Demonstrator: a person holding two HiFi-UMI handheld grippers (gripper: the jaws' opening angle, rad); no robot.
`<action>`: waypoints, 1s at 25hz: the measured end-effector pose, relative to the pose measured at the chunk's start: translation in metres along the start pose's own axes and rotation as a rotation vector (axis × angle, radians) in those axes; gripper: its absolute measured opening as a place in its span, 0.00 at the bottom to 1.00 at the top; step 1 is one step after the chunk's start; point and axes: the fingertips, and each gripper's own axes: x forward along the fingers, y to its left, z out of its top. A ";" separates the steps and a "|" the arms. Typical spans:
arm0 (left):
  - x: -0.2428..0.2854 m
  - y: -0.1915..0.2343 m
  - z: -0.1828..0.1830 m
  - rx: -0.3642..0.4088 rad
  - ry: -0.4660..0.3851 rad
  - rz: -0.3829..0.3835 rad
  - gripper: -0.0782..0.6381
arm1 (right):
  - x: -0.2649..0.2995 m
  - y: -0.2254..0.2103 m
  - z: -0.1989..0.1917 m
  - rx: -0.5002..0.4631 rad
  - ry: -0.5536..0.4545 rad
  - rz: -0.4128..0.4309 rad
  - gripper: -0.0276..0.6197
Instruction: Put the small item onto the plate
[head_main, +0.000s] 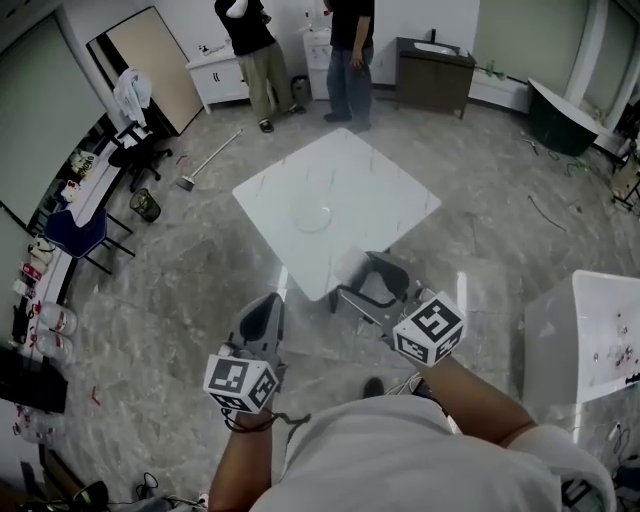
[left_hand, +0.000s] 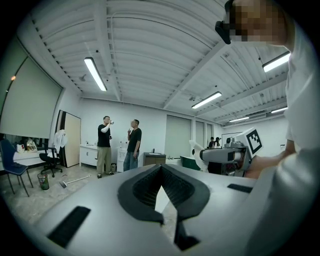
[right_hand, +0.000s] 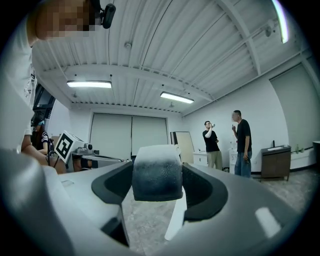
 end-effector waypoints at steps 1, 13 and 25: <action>0.013 0.003 0.002 0.002 -0.002 0.006 0.12 | 0.005 -0.013 0.001 -0.003 0.003 0.009 0.50; 0.127 0.077 0.004 0.001 0.004 -0.001 0.12 | 0.095 -0.102 -0.010 -0.010 0.048 0.026 0.50; 0.249 0.214 0.002 -0.005 0.025 -0.131 0.12 | 0.247 -0.188 -0.018 -0.013 0.100 -0.058 0.50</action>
